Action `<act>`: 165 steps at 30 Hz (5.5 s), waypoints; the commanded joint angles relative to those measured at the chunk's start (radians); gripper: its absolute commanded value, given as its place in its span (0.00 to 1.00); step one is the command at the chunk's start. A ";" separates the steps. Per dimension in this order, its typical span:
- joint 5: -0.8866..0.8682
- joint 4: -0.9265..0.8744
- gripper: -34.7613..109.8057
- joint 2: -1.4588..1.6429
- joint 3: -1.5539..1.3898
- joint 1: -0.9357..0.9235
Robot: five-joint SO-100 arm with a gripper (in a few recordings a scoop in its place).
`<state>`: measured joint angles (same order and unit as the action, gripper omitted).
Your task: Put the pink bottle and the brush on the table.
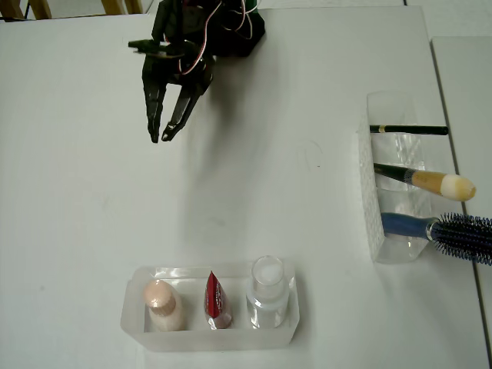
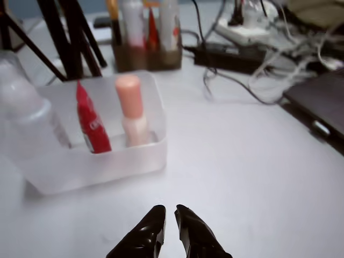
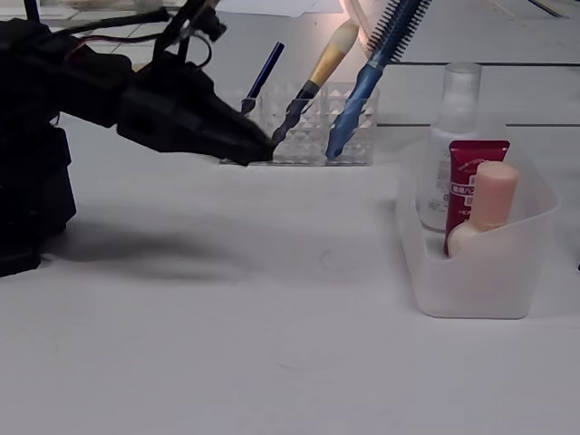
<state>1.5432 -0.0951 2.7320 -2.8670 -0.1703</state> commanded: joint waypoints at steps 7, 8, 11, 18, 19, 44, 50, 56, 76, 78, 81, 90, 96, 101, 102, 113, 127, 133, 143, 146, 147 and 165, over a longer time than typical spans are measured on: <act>0.046 0.175 0.24 -0.278 0.137 -0.017; 0.049 0.198 0.24 -0.305 0.147 -0.017; 0.057 0.267 0.24 -0.385 0.175 -0.017; 0.067 0.422 0.28 -0.597 0.264 -0.029; 0.067 0.433 0.29 -0.620 0.281 -0.029; 0.092 0.569 0.46 -1.120 0.689 -0.026; 0.104 0.552 0.46 -1.226 0.831 -0.018; 0.110 0.549 0.48 -1.312 0.934 -0.018; 0.123 0.566 0.54 -1.542 1.173 -0.017; 0.124 0.566 0.56 -1.554 1.183 -0.015; 0.124 0.575 0.56 -1.569 1.189 -0.015; 0.132 0.572 0.56 -1.661 1.290 -0.015; 0.133 0.566 0.54 -1.717 1.364 0.006; 0.141 0.563 0.52 -1.763 1.431 0.029; 0.143 0.560 0.52 -1.770 1.442 0.032; 0.156 0.578 0.51 -1.819 1.480 0.038; 0.175 0.589 0.45 -1.868 1.534 0.028; 0.175 0.589 0.38 -1.870 1.537 0.029; 0.175 0.600 0.34 -1.875 1.542 0.035; 0.175 0.601 0.31 -1.876 1.542 0.038; 0.175 0.603 0.30 -1.878 1.542 0.038; 0.138 0.618 0.24 -1.829 1.489 0.025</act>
<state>1.6966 0.4909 0.8253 -1.3560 -0.1319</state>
